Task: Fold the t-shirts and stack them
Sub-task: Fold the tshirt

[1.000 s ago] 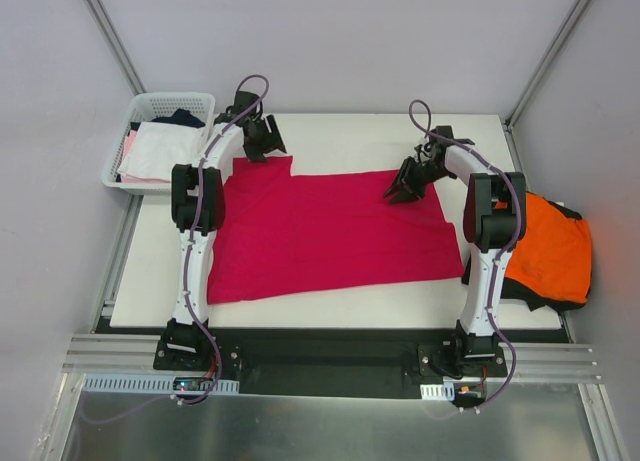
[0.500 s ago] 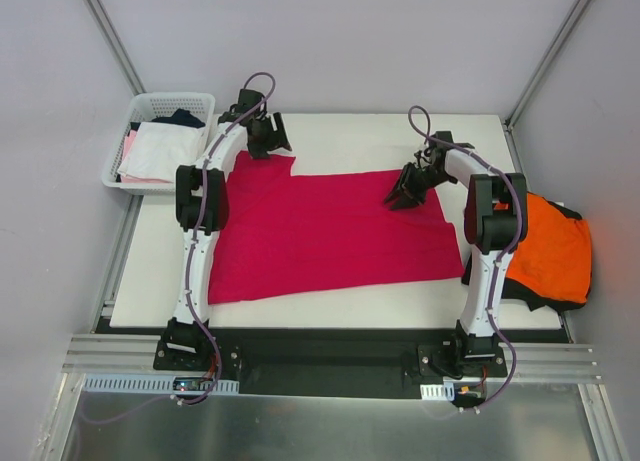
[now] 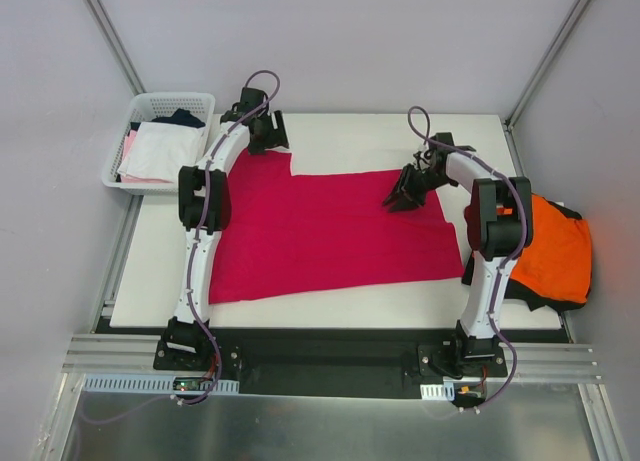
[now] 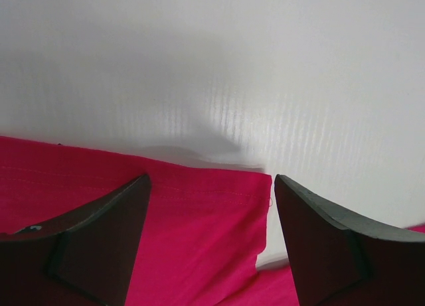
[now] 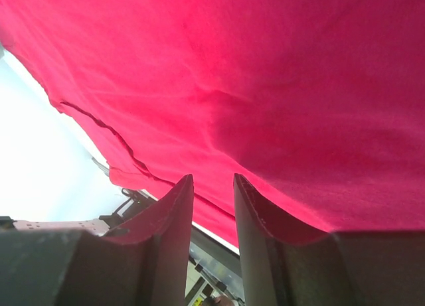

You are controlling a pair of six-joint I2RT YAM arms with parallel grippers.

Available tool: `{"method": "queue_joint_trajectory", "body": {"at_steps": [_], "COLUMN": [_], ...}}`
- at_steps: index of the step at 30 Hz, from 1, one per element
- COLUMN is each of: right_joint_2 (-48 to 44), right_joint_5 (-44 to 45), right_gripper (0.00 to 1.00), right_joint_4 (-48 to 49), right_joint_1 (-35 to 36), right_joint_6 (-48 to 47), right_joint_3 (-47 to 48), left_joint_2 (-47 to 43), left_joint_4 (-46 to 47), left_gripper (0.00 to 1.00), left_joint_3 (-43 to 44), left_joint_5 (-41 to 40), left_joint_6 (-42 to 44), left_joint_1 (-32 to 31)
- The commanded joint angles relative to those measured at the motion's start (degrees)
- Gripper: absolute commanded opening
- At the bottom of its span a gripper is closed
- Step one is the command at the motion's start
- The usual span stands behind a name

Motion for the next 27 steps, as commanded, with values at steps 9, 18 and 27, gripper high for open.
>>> {"method": "queue_joint_trajectory", "body": {"at_steps": [9, 18, 27], "right_joint_2": [-7.06, -9.87, -9.08], "right_joint_5": [-0.14, 1.09, 0.91], "right_gripper": [0.34, 0.33, 0.33], "right_joint_4": [0.27, 0.53, 0.71], "right_joint_1": [0.59, 0.85, 0.94], "right_joint_6": [-0.45, 0.43, 1.31], "right_joint_3": [-3.74, -5.05, -3.56], "left_joint_2": [-11.06, -18.18, -20.56], "left_joint_4": [3.8, 3.37, -2.88], "left_gripper": [0.76, 0.77, 0.75], "left_joint_3": [-1.62, -8.01, -19.72], "left_joint_5": [-7.41, -12.84, -21.64], "left_joint_6": [0.41, -1.09, 2.24], "left_joint_1": [-2.79, -3.67, -2.35]}}
